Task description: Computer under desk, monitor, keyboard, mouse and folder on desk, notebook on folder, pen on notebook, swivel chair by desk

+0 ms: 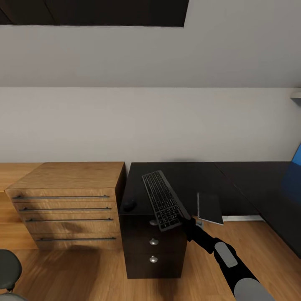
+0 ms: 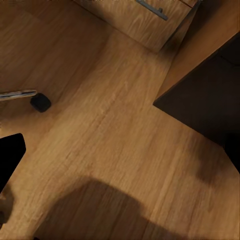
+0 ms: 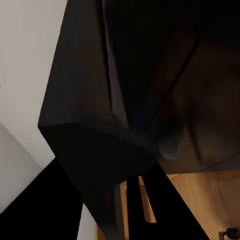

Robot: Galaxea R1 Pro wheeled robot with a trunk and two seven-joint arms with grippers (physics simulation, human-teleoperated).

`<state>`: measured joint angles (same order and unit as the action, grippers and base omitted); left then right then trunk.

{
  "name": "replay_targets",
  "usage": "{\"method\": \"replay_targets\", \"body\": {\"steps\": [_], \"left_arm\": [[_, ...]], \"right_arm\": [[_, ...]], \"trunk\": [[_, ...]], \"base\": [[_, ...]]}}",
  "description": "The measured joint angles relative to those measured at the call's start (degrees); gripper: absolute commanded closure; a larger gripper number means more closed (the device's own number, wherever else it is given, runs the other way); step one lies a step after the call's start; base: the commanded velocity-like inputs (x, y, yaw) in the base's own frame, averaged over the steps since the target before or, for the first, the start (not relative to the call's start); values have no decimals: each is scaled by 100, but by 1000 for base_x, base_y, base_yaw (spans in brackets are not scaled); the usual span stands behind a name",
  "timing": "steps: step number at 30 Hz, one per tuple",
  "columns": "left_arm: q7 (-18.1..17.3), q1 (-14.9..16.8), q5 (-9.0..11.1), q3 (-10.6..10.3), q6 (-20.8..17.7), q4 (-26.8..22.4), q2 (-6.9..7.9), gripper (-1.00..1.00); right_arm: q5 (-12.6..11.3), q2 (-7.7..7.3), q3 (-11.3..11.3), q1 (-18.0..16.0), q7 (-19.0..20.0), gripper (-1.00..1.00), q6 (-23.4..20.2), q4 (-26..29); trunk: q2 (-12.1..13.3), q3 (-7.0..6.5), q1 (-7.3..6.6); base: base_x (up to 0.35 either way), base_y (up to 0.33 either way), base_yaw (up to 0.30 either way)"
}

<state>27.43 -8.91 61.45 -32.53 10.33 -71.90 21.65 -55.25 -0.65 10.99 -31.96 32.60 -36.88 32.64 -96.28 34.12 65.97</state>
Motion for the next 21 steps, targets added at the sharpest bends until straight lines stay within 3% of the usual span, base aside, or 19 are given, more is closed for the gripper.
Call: {"method": "replay_targets", "body": {"steps": [9, 13, 21], "left_arm": [[9, 0, -29, -23, 0, 0, -8, -100], [11, 0, -27, -25, 0, 0, -11, -100], [17, 0, -29, -25, -6, 0, -22, -100]], "right_arm": [[-1, -1, 1, 9, 28, 100, -6, 273], [-72, 2, 10, 71, 25, 100, -40, 948], [13, 7, -7, 372, -9, 100, -62, 1905]], "trunk": [[361, -162, -198], [521, -234, -286], [842, -377, -461]], "base": [[0, 0, 0], [0, 0, 0], [0, 0, 0]]}}
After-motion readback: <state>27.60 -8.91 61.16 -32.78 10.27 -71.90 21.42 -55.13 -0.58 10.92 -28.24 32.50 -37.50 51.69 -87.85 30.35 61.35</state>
